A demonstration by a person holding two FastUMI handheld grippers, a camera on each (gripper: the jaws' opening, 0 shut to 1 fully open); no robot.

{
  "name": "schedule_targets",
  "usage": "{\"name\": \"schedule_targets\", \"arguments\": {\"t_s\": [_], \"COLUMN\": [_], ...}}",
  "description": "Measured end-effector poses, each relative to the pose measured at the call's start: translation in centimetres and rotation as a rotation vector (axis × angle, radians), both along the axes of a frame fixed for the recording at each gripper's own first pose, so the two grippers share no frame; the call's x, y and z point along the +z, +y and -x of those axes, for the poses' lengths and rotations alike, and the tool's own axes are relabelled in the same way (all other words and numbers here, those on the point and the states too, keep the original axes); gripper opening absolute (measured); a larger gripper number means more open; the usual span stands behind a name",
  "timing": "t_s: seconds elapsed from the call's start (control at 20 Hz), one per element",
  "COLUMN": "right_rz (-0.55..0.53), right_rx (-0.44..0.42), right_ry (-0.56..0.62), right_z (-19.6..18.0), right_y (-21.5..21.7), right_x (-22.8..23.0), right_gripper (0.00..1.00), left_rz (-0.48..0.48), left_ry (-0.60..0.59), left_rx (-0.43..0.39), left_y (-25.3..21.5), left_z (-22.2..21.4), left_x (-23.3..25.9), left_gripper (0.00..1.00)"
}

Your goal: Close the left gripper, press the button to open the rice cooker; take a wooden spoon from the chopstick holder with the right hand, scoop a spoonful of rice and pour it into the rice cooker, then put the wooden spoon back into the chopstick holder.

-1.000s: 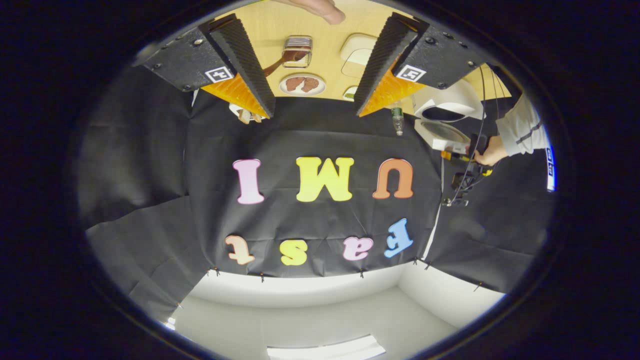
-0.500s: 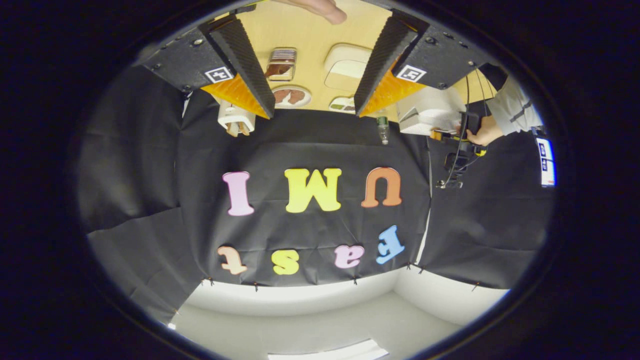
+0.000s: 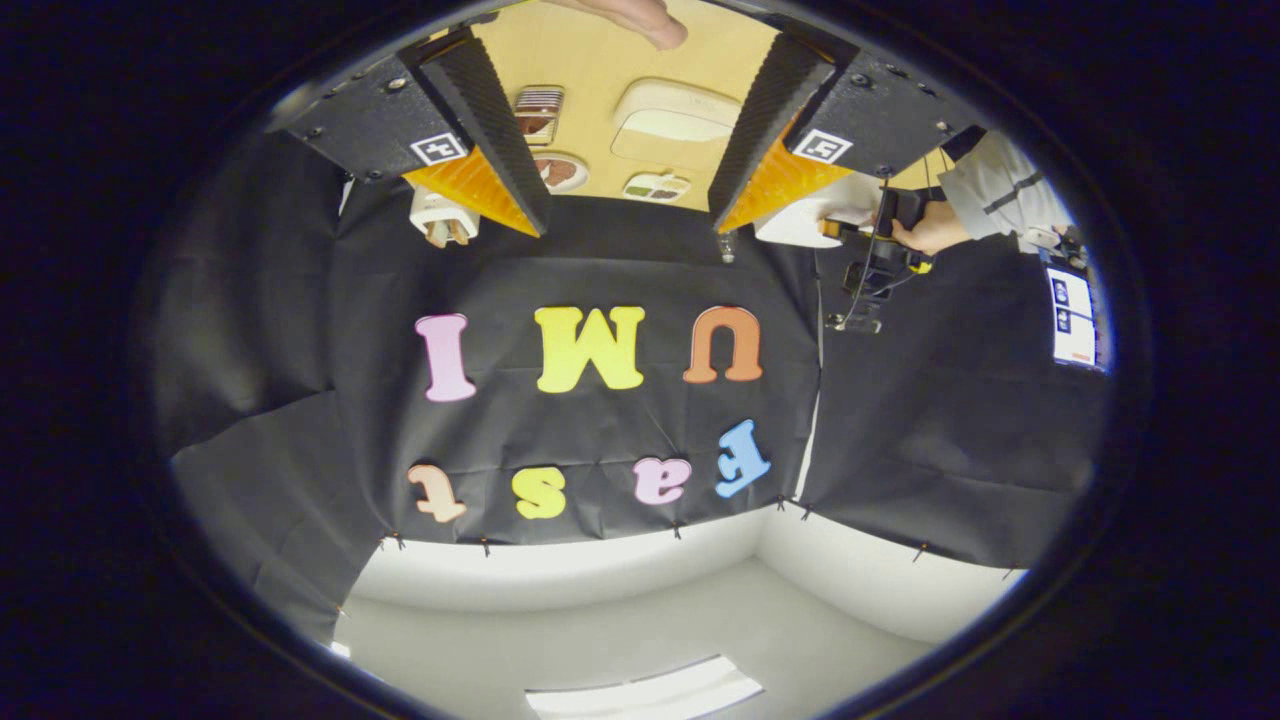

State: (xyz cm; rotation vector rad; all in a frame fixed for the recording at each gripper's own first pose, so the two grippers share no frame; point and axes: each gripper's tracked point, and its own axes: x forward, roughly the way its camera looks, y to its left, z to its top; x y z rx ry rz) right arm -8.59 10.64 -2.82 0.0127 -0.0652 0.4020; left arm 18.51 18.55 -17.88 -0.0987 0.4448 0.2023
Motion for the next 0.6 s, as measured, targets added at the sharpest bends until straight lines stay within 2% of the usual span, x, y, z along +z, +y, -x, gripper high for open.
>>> {"name": "schedule_targets", "arguments": {"t_s": [0.15,0.2,0.35,0.4,0.45,0.5,0.55,0.6], "right_rz": [-0.012,-0.015,-0.018,-0.010,-0.006,-0.006,-0.009,-0.011], "right_rx": [-0.012,-0.026,-0.061,-0.077,-0.092,-0.104,-0.118,-0.128], "right_ry": [-0.012,-0.012,-0.004,0.008,0.017,0.025,0.034,0.045], "right_z": [0.4,0.4,0.4,0.1,-0.1,-0.4,-0.6,-0.8], "right_y": [-0.8,-1.4,-2.6,-3.2,-3.7,-4.1,-4.6,-5.0], "right_x": [0.9,1.1,0.9,0.5,0.1,-0.1,-0.4,-0.8], "right_gripper": [1.00,0.96,0.96,1.00,1.00,1.00,0.96,0.96], "left_rz": [-0.025,-0.017,0.006,0.039,0.067,0.076,0.072,0.065], "left_ry": [-0.036,-0.042,-0.072,-0.087,-0.091,-0.095,-0.111,-0.132], "left_rx": [0.009,0.018,0.028,0.012,0.016,0.014,0.014,0.002], "left_y": [0.1,0.1,-0.4,-1.2,-1.6,-1.9,-2.3,-2.8], "left_z": [0.1,0.2,0.7,0.9,1.1,1.6,2.0,2.6], "left_x": [0.3,0.3,1.1,1.4,1.5,1.8,2.4,3.2], "left_gripper": [1.00,1.00,0.99,0.98,0.95,1.00,0.95,0.95]}}
